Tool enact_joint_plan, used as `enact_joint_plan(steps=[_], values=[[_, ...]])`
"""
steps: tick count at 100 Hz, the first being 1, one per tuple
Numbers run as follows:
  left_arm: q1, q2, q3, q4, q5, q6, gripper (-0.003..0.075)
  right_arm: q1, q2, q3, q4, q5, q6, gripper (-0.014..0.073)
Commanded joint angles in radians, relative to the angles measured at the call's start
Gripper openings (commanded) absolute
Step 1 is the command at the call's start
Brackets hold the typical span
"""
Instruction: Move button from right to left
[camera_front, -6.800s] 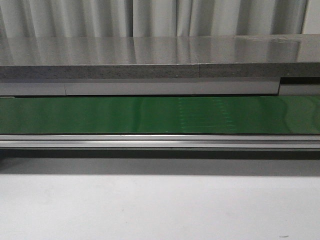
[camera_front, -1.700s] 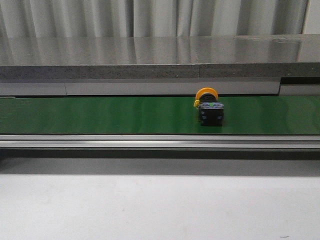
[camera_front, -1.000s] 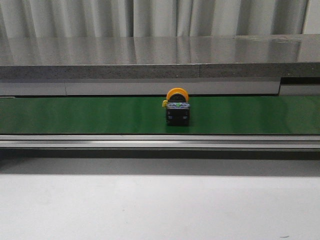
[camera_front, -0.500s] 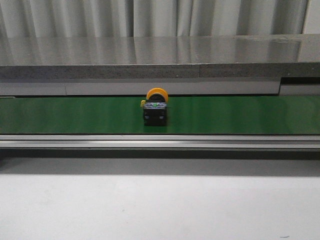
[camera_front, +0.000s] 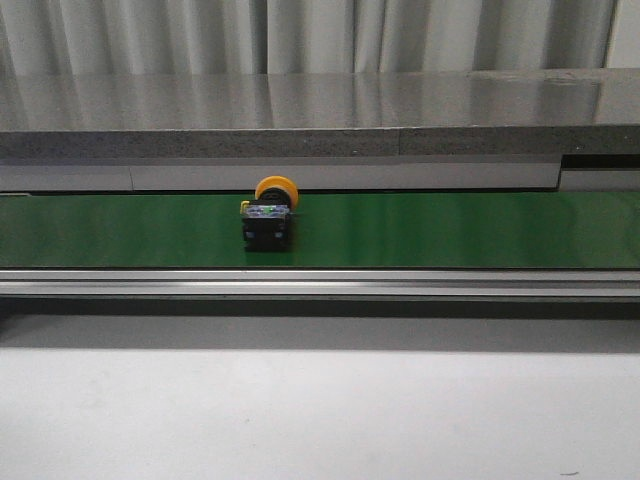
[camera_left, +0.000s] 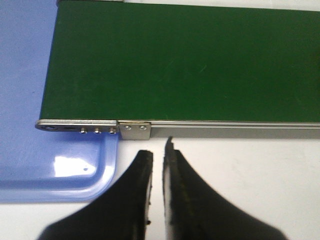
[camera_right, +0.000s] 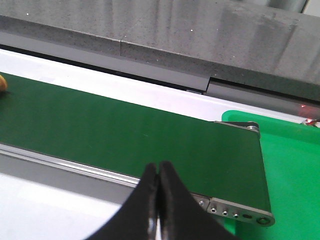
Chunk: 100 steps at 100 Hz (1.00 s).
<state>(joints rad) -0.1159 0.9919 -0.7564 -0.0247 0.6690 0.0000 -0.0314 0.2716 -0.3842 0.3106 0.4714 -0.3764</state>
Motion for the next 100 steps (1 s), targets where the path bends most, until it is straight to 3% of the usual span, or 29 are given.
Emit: enact_joint_plan(steps=[1, 15, 23, 57, 100], values=[[0.001, -0.006, -0.036, -0.009, -0.055, 0.010, 0.0174, -0.001, 0.007, -0.023, 0.010, -0.070, -0.004, -0.0068], [0.001, -0.006, -0.036, -0.009, -0.046, 0.010, 0.0503, -0.001, 0.007, -0.023, 0.010, -0.070, -0.004, -0.0068], [0.001, -0.006, -0.036, -0.021, -0.048, 0.010, 0.0615, -0.001, 0.007, -0.023, 0.010, -0.070, -0.004, -0.0068], [-0.009, 0.035, -0.096, -0.081, -0.036, 0.010, 0.0621, -0.001, 0.007, -0.023, 0.010, -0.070, -0.004, -0.0068], [-0.171, 0.254, -0.231, -0.095, -0.063, 0.010, 0.0621, -0.001, 0.007, -0.023, 0.010, -0.070, -0.004, -0.0068]])
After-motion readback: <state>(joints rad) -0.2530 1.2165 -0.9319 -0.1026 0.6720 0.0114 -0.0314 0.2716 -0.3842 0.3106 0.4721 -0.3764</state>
